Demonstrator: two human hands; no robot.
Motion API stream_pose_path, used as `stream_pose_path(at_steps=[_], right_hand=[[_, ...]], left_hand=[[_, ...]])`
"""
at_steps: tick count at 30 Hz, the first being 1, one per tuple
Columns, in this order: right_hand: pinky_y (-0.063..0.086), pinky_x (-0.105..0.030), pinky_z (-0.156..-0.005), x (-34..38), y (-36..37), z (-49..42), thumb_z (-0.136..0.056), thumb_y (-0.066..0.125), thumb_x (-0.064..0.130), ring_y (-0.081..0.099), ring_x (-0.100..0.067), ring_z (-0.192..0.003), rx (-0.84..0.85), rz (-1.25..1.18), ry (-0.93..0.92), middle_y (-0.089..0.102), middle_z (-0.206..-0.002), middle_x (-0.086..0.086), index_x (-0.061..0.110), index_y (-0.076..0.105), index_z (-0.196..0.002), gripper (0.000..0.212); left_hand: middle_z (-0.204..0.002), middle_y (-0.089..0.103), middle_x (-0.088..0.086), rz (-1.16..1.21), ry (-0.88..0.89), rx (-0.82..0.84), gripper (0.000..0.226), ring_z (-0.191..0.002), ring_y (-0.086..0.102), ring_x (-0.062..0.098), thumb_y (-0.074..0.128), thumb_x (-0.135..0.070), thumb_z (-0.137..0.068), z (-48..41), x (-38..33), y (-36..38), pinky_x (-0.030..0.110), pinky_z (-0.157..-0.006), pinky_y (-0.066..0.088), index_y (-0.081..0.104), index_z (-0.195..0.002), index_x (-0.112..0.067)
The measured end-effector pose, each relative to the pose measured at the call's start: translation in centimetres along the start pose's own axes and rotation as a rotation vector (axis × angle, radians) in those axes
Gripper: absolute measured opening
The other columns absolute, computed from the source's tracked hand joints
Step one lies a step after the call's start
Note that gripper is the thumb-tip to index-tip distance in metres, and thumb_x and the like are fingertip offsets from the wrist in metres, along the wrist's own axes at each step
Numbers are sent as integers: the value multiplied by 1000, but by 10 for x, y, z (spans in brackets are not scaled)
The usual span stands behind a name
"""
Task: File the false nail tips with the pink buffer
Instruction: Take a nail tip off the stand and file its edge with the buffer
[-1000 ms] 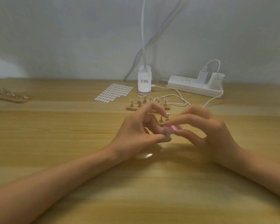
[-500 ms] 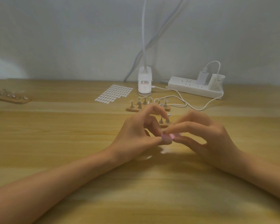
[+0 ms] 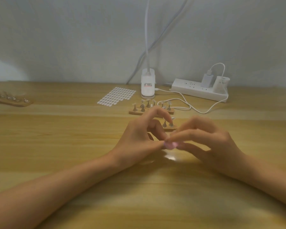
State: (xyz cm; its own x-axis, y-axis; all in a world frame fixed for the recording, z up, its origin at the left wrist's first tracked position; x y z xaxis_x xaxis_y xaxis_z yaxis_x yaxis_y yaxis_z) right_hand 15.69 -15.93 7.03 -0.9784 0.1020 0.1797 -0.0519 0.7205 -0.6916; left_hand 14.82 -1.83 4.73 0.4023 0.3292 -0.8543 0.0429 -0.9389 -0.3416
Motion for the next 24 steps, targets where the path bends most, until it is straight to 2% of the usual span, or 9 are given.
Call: stream_pose_path(at_steps=[2,5,8,11,14,18,21,24], right_hand=[[44,-31,-86,2,1,0,-98,64,27,59,-5,-94,3,43,-10,63,-96,4,26,75,-108,15],[48,-42,-81,-7,-3,0,-93,69,23,58,-7,-92,-16,68,66,64,-94,1,21,75,-108,16],[47,-39,-83,-4,-1,-1,-93,67,23,61,-10,-91,3,59,25,65,-94,0,23,72,-110,17],[48,-45,-81,-10,-4,-1,-92,69,25,57,-4,-92,-19,47,98,64,-95,3,21,74,-109,18],[45,-36,-86,-3,-1,0,-95,67,26,58,-1,-96,0,29,21,65,-96,4,23,75,-107,15],[50,-46,-81,-13,-4,0,-93,70,23,58,-5,-93,-24,29,107,63,-96,3,24,74,-109,16],[50,-38,-81,-5,0,0,-95,67,22,62,-12,-92,10,-7,24,64,-96,0,23,74,-109,16],[49,-42,-80,-11,-1,0,-94,65,23,58,-8,-93,6,38,85,62,-97,3,19,74,-110,19]], left_hand=[[-67,69,-8,2,-2,-5,44,-64,65,4,88,-13,-75,0,0,-1,17,-56,45,59,-107,-21],[-67,69,-8,3,-5,-14,43,-64,65,3,87,-11,-76,0,1,-1,14,-56,44,59,-107,-21],[-66,68,-10,-8,11,-6,40,-64,65,2,87,-16,-79,0,-1,0,14,-55,43,58,-107,-20],[-67,70,-7,9,-13,-17,43,-66,66,5,87,-9,-77,0,3,-2,16,-57,44,59,-106,-22],[-66,67,-12,4,-5,-4,41,-64,63,3,87,-14,-77,0,1,0,15,-56,43,59,-106,-21],[-66,69,-10,7,-14,-14,42,-65,66,4,86,-8,-77,0,2,-2,15,-57,44,59,-106,-20],[-66,67,-11,-10,9,5,41,-64,65,3,87,-15,-79,0,-1,1,15,-55,44,58,-107,-19],[-67,69,-8,-13,-7,-12,43,-66,66,6,86,-8,-77,0,2,-2,14,-56,43,59,-107,-20]])
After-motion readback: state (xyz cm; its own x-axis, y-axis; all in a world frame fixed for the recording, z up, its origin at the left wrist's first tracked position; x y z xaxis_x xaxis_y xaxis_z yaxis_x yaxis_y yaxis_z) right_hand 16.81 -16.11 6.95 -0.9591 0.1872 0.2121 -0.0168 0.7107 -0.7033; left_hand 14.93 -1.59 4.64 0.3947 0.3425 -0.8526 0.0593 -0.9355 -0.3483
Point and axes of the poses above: each hand's wrist, its own z-axis away from the middle knuckle, its own y-axis out of the palm, x = y × z, the point moved 8 cm from there along -z, towards the middle knuckle
